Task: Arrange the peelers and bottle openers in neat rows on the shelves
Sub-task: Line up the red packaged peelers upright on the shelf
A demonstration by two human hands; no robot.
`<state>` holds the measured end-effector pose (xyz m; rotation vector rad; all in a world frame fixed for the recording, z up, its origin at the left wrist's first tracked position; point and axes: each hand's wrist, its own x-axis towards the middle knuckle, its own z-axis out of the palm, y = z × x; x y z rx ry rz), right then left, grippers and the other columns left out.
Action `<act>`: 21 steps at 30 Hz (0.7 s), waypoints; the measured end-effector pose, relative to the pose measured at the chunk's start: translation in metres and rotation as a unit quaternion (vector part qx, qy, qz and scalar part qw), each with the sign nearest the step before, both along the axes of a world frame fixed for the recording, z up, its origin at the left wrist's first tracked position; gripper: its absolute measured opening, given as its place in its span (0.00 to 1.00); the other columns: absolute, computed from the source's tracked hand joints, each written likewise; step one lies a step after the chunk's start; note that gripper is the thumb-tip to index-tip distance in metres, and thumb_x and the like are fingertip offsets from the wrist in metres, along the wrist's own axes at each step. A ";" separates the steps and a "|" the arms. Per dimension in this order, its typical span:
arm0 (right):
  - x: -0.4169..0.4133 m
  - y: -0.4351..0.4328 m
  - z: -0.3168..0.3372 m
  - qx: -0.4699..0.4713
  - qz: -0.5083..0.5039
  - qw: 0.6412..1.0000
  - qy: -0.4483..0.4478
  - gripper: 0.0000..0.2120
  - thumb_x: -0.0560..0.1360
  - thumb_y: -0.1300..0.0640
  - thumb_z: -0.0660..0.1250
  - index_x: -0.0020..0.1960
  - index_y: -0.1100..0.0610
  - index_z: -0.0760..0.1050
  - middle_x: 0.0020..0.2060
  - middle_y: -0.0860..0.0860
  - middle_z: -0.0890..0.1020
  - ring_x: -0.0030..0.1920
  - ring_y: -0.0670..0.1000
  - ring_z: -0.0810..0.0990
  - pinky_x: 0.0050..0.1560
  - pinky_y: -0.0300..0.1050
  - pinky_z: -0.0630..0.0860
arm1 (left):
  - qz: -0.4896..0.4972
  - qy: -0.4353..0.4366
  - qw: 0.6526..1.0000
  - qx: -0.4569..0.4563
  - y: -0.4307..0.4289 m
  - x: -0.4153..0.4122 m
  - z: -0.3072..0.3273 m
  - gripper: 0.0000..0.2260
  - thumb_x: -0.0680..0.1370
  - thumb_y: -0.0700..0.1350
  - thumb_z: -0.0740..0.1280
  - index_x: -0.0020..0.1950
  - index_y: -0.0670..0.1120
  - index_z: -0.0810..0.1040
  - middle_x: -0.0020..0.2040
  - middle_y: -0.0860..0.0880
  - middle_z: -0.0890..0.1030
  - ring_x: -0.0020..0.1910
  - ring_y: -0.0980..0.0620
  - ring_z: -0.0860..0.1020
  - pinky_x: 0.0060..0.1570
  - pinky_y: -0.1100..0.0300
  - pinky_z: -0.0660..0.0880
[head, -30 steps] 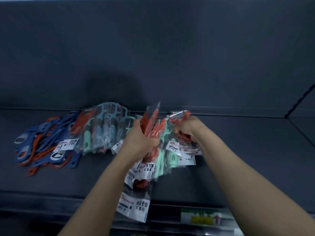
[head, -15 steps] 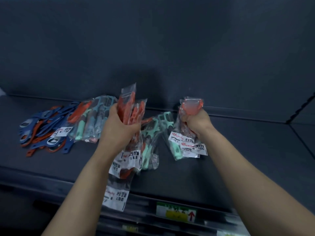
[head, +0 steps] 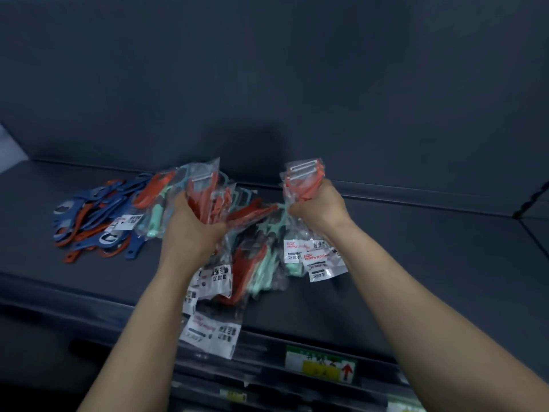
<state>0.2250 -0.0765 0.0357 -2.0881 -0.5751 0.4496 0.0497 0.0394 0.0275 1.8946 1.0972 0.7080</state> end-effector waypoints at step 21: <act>-0.081 0.116 -0.018 -0.223 -0.042 0.970 -0.084 0.43 0.67 0.45 0.74 0.70 0.61 0.54 0.59 0.59 0.77 0.59 0.59 0.76 0.52 0.50 0.73 | -0.045 0.008 0.999 -0.008 0.057 -0.044 -0.005 0.36 0.71 0.46 0.72 0.72 0.52 0.56 0.55 0.51 0.76 0.46 0.52 0.76 0.32 0.69 0.66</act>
